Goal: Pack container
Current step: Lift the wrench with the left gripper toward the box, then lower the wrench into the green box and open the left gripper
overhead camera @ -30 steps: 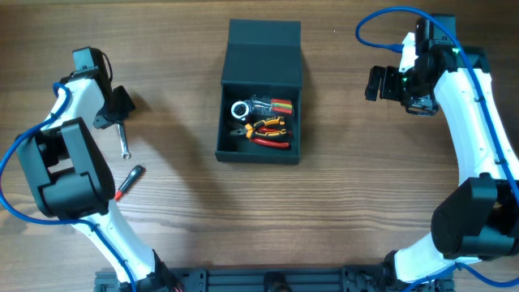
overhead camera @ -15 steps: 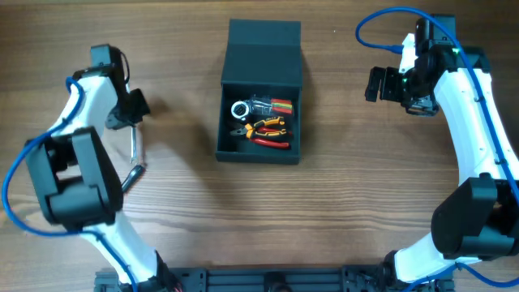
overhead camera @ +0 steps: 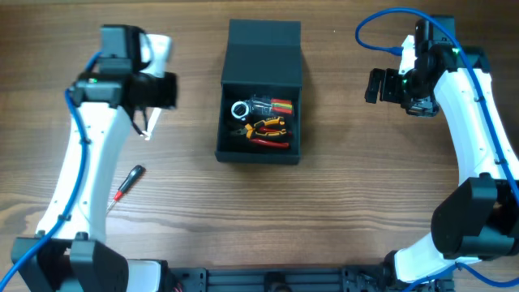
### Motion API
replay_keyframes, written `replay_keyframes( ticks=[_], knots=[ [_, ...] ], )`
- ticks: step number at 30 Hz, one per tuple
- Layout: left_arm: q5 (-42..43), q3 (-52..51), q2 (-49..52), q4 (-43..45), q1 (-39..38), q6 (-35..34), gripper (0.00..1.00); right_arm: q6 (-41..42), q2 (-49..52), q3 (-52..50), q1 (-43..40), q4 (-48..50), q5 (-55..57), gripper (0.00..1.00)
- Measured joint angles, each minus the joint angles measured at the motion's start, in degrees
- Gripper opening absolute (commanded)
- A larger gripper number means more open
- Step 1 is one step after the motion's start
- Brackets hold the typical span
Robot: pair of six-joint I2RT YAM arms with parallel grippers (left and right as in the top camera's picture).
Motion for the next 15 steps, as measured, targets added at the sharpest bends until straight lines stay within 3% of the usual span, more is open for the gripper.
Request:
replay_keyframes(
  ticks=[7, 15],
  knots=[
    [2.3, 0.0, 0.0, -2.9, -15.0, 21.6, 0.04, 0.0, 0.0, 0.0, 0.0, 0.0, 0.0, 1.0],
    [2.9, 0.0, 0.1, 4.4, -27.2, 31.1, 0.04, 0.0, 0.0, 0.0, 0.0, 0.0, 0.0, 1.0]
  ],
)
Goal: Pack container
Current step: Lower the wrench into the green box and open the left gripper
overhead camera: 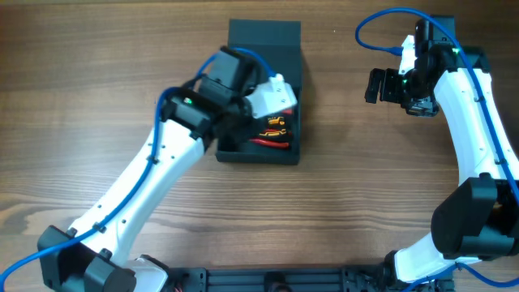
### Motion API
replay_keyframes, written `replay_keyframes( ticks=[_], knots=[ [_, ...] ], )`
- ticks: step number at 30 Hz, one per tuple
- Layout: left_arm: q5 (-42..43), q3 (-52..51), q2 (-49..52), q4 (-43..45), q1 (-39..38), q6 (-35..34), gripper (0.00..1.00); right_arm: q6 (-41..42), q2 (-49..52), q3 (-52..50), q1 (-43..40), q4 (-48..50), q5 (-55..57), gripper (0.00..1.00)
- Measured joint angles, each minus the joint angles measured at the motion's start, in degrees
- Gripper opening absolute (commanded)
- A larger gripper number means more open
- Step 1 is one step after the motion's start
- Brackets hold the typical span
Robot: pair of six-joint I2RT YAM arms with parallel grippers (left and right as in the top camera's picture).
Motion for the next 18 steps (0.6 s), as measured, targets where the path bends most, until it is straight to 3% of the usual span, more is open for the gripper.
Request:
replay_keyframes(
  ticks=[6, 18],
  knots=[
    [0.2, 0.0, 3.5, 3.4, -2.9, 1.7, 0.04, 0.0, 0.0, 0.0, 0.0, 0.0, 0.0, 1.0],
    [1.0, 0.0, 15.6, 1.6, -2.9, 1.9, 0.04, 0.0, 0.0, 0.0, 0.0, -0.1, 0.0, 1.0]
  ],
)
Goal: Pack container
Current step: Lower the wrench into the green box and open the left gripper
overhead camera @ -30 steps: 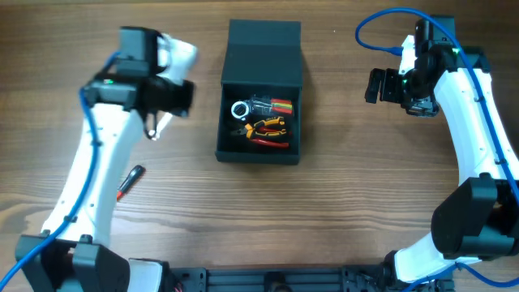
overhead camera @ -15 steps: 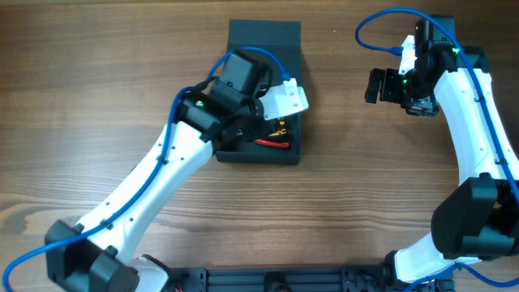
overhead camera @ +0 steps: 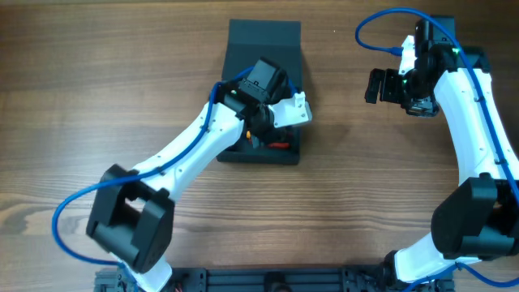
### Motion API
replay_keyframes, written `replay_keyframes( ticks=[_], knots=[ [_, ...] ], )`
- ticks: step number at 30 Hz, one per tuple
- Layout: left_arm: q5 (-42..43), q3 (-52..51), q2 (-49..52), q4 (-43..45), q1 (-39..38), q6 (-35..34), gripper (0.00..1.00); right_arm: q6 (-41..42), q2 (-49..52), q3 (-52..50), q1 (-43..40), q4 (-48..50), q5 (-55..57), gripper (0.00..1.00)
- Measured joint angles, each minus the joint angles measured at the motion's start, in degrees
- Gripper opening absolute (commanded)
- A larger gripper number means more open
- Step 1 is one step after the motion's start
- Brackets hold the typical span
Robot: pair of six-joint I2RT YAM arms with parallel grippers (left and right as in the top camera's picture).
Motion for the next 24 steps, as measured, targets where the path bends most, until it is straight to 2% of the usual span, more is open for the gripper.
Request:
replay_keyframes(
  ticks=[3, 5, 6, 7, 11, 13, 16, 22, 24],
  knots=[
    [0.7, 0.0, 1.3, -1.5, 0.0, 0.0, 0.04, 0.0, 0.0, 0.0, 0.0, 0.0, 0.0, 1.0],
    [1.2, 0.0, 2.0, -1.9, 0.0, 0.0, 0.1, -0.3, 0.0, 0.0, 0.0, 0.0, 0.0, 1.0],
    [1.5, 0.0, 2.3, -2.1, 0.0, -0.1, 0.17, -0.5, 0.0, 0.0, 0.0, 0.0, 0.0, 1.0],
    [1.6, 0.0, 2.4, -2.2, 0.0, -0.2, 0.32, -0.6, 0.0, 0.0, 0.0, 0.1, 0.0, 1.0],
    [1.9, 0.0, 2.4, -2.6, 0.0, -0.4, 0.7, -0.7, 0.0, 0.0, 0.0, 0.2, 0.0, 1.0],
    [2.1, 0.0, 2.4, -2.8, 0.0, -1.1, 0.8, -1.0, 0.0, 0.0, 0.0, 0.2, 0.0, 1.0],
    [2.1, 0.0, 2.4, -2.8, 0.0, -1.7, 0.88, -1.3, 0.0, 0.0, 0.0, 0.2, 0.0, 1.0],
    [2.2, 0.0, 2.4, -3.3, 0.0, -2.7, 0.92, -1.3, 0.0, 0.0, 0.0, 0.2, 0.0, 1.0],
    [2.0, 0.0, 2.3, -3.4, 0.0, -3.3, 0.97, -1.3, 0.0, 0.0, 0.0, 0.2, 0.0, 1.0]
  ],
)
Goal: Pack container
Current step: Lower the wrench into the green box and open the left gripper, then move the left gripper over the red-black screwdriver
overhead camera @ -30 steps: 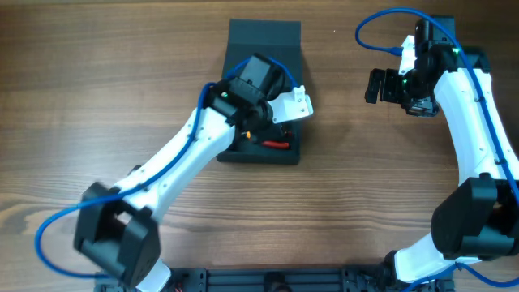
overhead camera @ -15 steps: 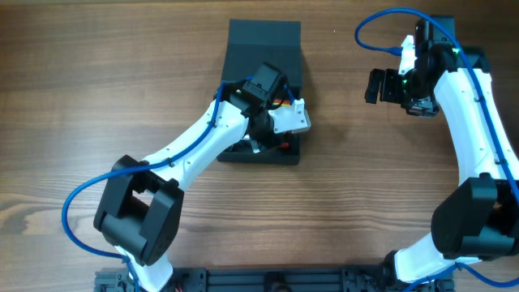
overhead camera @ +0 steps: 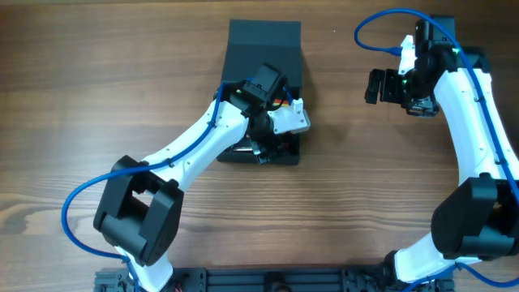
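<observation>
A black container [overhead camera: 235, 154] sits mid-table with its lid [overhead camera: 263, 40] folded open behind it. My left arm reaches across it, and the left gripper [overhead camera: 270, 146] is down over the front right part of the box. Its fingers are dark against the black interior, so their state is not readable. The wrist hides most of the contents. Only a sliver of red and yellow tool handles [overhead camera: 280, 102] shows at the back. My right gripper [overhead camera: 375, 85] hangs at the upper right, well clear of the box, with nothing visibly in it.
Wooden table all round. The left arm's lower links [overhead camera: 138, 211] cover the table's left front area. A blue cable [overhead camera: 381, 20] loops above the right arm.
The left wrist has shifted slightly toward the container's front edge and sits lower over the box. The red pliers handle seen near the front is now covered. The right arm is unchanged.
The left gripper was first over the table left of the container, with a red-handled screwdriver lying below it and tools visible inside the box. Then the arm was over the box's left side, then its middle, and now its front right. The arm now covers the screwdriver's spot.
</observation>
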### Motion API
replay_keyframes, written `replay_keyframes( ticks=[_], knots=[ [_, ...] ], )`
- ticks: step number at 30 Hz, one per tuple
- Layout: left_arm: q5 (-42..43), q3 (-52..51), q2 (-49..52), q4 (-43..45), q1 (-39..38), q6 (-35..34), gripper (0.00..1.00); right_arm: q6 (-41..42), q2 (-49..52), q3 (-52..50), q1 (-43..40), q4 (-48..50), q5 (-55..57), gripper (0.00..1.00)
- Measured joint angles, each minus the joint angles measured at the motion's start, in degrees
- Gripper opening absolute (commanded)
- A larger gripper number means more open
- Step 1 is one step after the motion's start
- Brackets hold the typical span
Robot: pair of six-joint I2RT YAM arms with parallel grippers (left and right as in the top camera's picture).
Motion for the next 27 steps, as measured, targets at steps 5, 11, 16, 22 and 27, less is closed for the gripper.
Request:
replay_keyframes(
  ticks=[5, 11, 16, 22, 27],
  knots=[
    [-5.4, 0.6, -4.3, -3.5, 0.1, -4.7, 1.0, -0.2, 0.0, 0.0, 0.0, 0.0, 0.0, 1.0],
    [-16.0, 11.5, -16.7, -13.6, 5.2, -19.0, 1.0, -0.2, 0.0, 0.0, 0.0, 0.0, 0.0, 1.0],
    [-20.7, 14.4, -26.4, -23.6, 20.1, -38.7, 1.0, -0.2, 0.0, 0.0, 0.0, 0.0, 0.0, 1.0],
    [-23.3, 14.3, -27.2, -39.7, 39.6, -76.4, 1.0, -0.2, 0.0, 0.0, 0.0, 0.0, 0.0, 1.0],
    [-21.6, 14.3, -27.1, -42.2, 47.0, -102.8, 1.0, -0.2, 0.0, 0.0, 0.0, -0.2, 0.0, 1.0]
  ],
)
